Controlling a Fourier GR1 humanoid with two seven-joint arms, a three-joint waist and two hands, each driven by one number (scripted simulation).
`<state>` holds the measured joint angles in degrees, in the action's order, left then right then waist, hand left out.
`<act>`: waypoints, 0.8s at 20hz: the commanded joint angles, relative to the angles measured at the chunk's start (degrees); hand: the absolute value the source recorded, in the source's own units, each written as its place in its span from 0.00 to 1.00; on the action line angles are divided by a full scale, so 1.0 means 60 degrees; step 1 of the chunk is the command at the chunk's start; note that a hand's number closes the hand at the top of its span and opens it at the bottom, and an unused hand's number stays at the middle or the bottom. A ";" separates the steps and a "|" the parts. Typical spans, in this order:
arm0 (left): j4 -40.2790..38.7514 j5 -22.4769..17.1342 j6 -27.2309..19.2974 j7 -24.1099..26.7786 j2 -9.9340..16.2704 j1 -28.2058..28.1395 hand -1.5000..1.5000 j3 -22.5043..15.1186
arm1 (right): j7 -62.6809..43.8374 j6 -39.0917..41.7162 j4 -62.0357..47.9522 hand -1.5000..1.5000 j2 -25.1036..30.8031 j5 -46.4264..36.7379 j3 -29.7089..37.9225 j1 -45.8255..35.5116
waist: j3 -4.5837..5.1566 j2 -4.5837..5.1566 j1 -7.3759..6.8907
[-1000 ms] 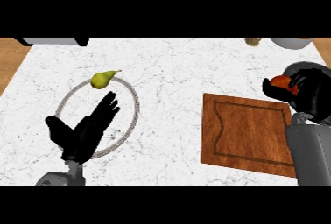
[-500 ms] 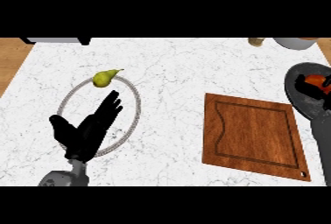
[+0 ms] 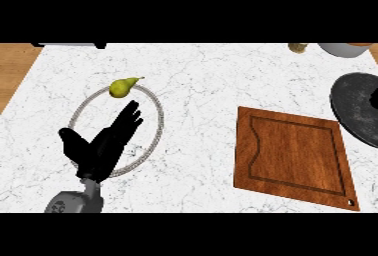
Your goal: Pick the tomato from the cutting board and place it in the pan
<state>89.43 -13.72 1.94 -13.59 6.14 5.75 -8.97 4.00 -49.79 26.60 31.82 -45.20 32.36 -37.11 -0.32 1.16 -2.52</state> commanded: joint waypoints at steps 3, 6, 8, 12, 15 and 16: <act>-0.0154 0.0076 -0.0002 -0.0099 -0.0088 0.0383 0.50 -0.0059 | -0.1046 0.1421 -0.2237 0.00 0.0943 -0.0437 -0.0050 -0.0308 | 0.0000 0.0123 -0.0187; 0.0250 -0.0045 0.0219 -0.0061 0.0020 -0.0103 0.50 -0.0147 | -0.0646 0.1819 -0.2575 0.00 0.1104 -0.0223 0.0119 -0.0176 | -0.0026 0.0098 -0.0294; -0.0110 0.0275 -0.0033 0.0088 -0.0168 0.0036 0.50 -0.0252 | -0.0268 0.2120 -0.2536 0.00 0.1137 0.0098 0.0359 -0.0441 | -0.0030 0.0096 -0.0205; -0.0314 0.0258 -0.0011 0.0208 -0.0168 0.0084 0.50 -0.0143 | 0.1508 0.2172 -0.1813 0.00 0.0669 0.1467 0.1452 -0.0402 | -0.0055 0.0064 0.0015; 0.0005 0.0063 0.0007 -0.0122 -0.0028 -0.0027 0.50 -0.0003 | 0.2486 0.2198 -0.1364 0.00 0.0444 0.2466 0.2277 -0.0552 | -0.0059 0.0011 -0.0008; 0.0021 0.0178 0.0011 0.0261 -0.0046 -0.0344 0.50 -0.0041 | 0.2879 0.2648 -0.1307 0.00 0.0615 0.2896 0.2634 -0.0370 | -0.0056 -0.0010 0.0048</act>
<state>89.40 -13.02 2.01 -13.35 5.68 5.45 -9.37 14.11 -36.68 16.61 35.79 -34.63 42.59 -39.63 -0.65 1.38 -2.82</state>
